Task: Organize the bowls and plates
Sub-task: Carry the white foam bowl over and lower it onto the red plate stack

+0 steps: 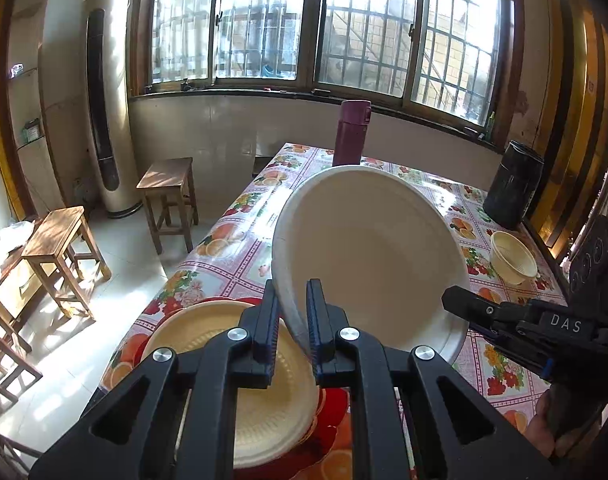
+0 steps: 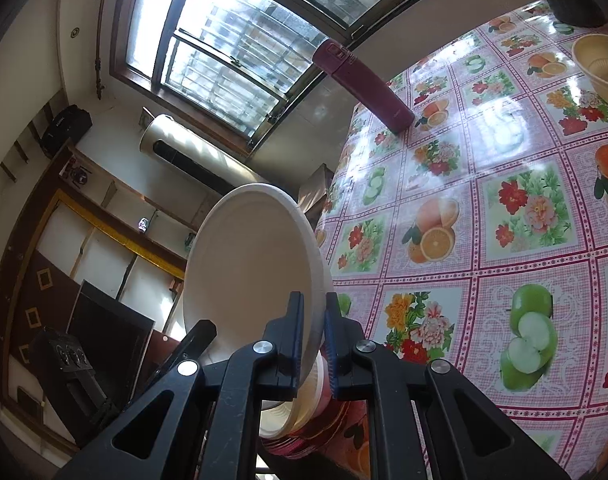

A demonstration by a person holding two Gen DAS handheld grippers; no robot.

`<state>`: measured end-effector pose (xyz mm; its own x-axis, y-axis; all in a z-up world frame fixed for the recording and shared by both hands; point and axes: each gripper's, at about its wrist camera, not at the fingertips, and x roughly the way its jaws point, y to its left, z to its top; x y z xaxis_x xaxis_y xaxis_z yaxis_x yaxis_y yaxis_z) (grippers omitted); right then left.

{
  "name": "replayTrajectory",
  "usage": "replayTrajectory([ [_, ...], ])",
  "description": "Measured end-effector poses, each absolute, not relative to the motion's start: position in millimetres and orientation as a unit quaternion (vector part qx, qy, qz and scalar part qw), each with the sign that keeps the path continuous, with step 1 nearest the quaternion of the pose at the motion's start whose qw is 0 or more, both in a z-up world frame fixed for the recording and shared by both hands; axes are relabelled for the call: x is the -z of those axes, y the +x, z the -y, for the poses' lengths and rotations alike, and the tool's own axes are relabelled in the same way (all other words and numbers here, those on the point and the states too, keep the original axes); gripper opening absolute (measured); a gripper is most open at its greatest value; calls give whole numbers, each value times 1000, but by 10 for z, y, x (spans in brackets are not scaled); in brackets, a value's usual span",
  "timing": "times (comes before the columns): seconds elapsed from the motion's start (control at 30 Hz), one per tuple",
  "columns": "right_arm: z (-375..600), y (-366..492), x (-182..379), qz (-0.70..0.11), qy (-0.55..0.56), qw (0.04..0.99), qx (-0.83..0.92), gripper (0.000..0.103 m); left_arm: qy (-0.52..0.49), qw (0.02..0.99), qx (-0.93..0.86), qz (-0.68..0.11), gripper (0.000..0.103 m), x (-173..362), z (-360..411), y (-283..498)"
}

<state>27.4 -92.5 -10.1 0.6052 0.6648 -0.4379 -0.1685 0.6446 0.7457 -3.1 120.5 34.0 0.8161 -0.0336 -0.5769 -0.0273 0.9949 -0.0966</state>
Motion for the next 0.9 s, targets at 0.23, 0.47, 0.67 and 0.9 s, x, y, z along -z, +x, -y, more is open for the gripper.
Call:
replayTrajectory([
  [0.23, 703, 262, 138, -378, 326, 826, -263, 10, -59, 951, -12, -303, 11, -289, -1388, -101],
  [0.47, 532, 266, 194, -390, 315, 821, -272, 10, -66, 950, -24, -305, 11, -249, -1513, -137],
  [0.67, 373, 253, 206, -395, 304, 821, -277, 10, -71, 950, -31, -303, 11, -249, -1608, -163],
  [0.9, 264, 278, 215, -402, 298, 819, -281, 10, -77, 949, -38, -302, 11, -236, -1667, -183],
])
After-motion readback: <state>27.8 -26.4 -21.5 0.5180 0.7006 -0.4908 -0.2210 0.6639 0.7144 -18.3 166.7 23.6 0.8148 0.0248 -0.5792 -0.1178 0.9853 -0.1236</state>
